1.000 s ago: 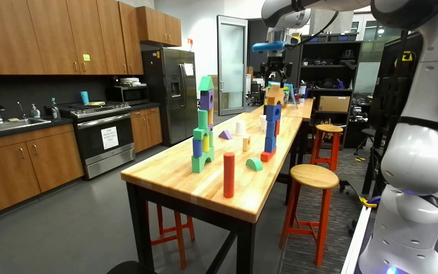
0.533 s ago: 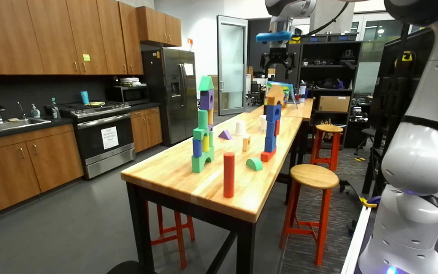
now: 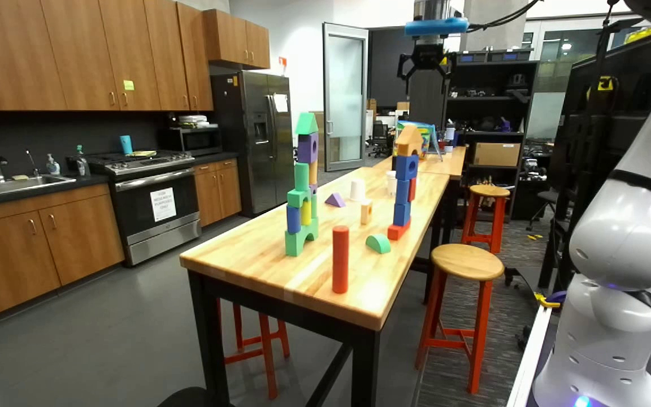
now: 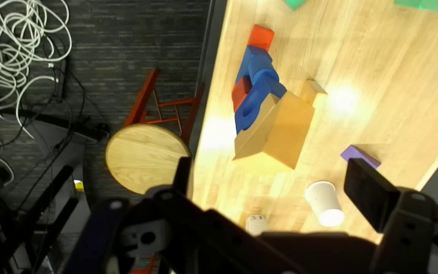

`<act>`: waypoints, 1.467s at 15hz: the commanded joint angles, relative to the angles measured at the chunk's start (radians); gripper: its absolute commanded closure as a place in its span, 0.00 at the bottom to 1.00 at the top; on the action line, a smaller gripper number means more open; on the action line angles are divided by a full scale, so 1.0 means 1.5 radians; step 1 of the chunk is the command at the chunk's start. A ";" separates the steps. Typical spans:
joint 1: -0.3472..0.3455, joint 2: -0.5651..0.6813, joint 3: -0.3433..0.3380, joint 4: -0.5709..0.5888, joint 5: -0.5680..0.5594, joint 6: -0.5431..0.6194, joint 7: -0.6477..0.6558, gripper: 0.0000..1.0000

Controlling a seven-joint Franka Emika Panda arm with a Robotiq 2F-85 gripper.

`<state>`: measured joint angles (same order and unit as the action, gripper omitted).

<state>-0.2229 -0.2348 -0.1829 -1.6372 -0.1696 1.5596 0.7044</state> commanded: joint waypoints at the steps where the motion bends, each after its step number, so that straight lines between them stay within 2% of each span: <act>1: 0.002 -0.035 0.014 -0.050 -0.056 0.042 -0.102 0.00; 2: -0.007 -0.010 0.009 -0.011 -0.024 0.011 -0.062 0.00; 8: -0.008 -0.012 0.011 -0.021 -0.035 0.018 -0.070 0.00; 10: 0.000 -0.021 0.022 -0.030 -0.084 0.017 -0.132 0.00; 17: 0.023 -0.039 0.029 -0.045 -0.111 -0.001 -0.362 0.00; 22: 0.050 -0.067 0.032 -0.086 -0.110 0.047 -0.503 0.00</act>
<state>-0.1756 -0.2859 -0.1406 -1.7007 -0.3193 1.5800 0.0508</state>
